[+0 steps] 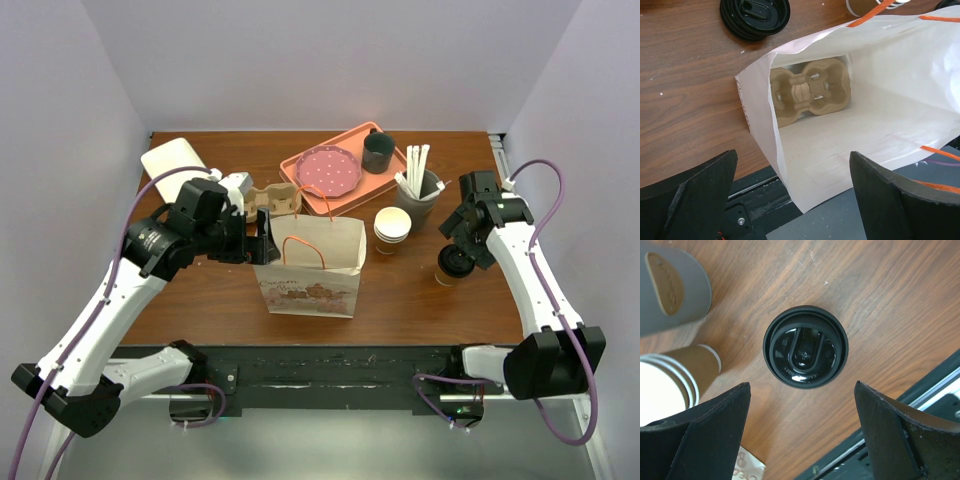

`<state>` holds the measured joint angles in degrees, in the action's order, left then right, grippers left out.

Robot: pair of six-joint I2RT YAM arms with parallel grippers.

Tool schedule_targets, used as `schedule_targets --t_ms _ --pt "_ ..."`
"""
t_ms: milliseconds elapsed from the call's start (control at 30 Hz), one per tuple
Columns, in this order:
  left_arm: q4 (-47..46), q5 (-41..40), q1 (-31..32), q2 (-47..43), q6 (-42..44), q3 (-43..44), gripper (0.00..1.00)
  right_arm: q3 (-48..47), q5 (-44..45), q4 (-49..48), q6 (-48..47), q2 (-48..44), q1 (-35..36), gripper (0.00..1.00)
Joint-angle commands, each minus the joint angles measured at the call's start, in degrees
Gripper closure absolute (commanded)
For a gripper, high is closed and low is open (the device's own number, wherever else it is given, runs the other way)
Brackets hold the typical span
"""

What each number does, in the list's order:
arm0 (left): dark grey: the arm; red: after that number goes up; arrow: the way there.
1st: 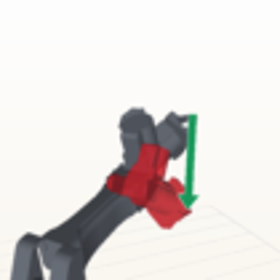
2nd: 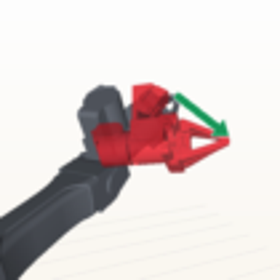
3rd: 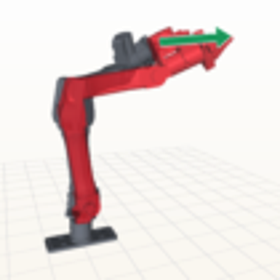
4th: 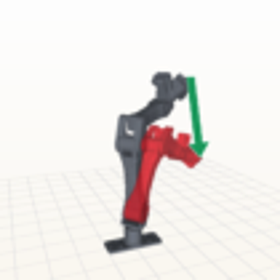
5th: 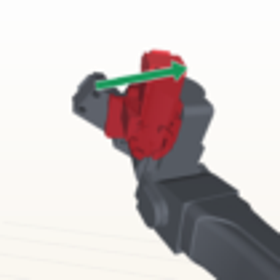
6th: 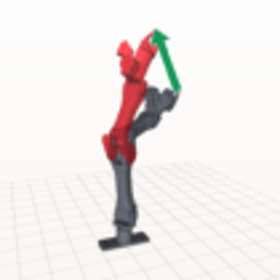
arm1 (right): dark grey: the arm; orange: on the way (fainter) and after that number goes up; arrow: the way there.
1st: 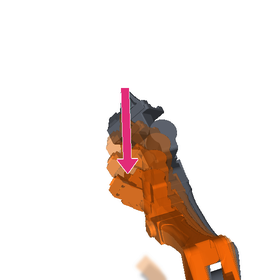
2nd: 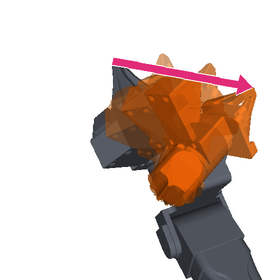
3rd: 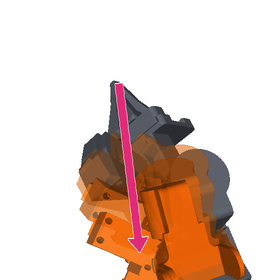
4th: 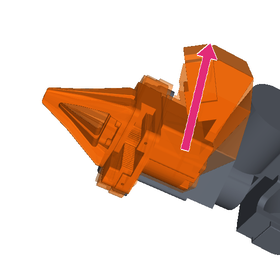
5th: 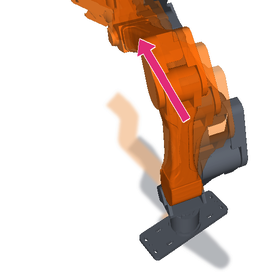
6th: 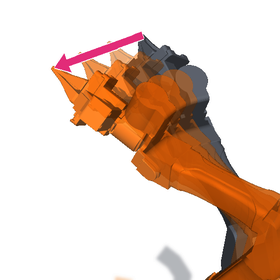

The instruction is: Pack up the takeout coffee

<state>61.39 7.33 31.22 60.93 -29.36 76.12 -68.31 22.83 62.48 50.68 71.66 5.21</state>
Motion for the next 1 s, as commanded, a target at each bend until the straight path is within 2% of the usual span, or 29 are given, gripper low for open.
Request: schedule_targets --t_ms 0,300,967 --pt "-0.1 -3.3 0.2 -1.2 0.5 0.3 0.02 0.5 2.1 -1.7 7.6 0.8 -0.6 0.11" --pt "0.5 -5.4 0.2 -1.5 1.2 0.6 0.03 1.1 3.1 -3.1 8.7 4.1 -1.0 0.11" --pt "0.6 -7.0 0.2 -1.3 1.6 0.7 0.04 8.2 3.4 -7.4 12.4 3.7 -1.3 0.12"
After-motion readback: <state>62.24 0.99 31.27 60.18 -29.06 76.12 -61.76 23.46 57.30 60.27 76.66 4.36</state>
